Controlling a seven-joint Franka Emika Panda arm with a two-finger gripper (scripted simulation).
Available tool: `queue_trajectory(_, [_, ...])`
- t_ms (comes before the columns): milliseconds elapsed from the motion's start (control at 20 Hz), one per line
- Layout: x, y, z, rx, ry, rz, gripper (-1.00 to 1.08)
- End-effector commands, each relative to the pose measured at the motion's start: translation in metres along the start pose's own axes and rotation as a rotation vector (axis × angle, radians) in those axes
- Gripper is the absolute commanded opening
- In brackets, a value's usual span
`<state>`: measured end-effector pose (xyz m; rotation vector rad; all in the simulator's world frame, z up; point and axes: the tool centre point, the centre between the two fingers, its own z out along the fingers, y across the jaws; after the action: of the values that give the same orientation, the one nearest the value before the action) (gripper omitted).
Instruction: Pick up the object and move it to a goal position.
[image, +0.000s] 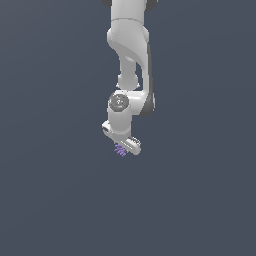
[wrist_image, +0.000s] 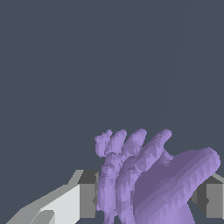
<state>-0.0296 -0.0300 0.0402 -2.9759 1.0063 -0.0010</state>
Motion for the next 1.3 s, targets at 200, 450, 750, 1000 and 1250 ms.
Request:
queue_trajectory(200, [-0.018, -0.008, -0.002, 0.0, 0.0, -0.001, -1.0])
queue_trajectory(450, [-0.052, -0.023, -0.007, 0.0, 0.0, -0.001, -1.0])
queue_trajectory(750, [-0.11, -0.05, -0.016, 0.0, 0.0, -0.001, -1.0])
queue_trajectory(1000, [-0.161, -0.074, -0.023, 0.0, 0.0, -0.001, -1.0])
queue_trajectory(1250, [-0.199, -0.094, -0.029, 0.0, 0.0, -0.001, -1.0])
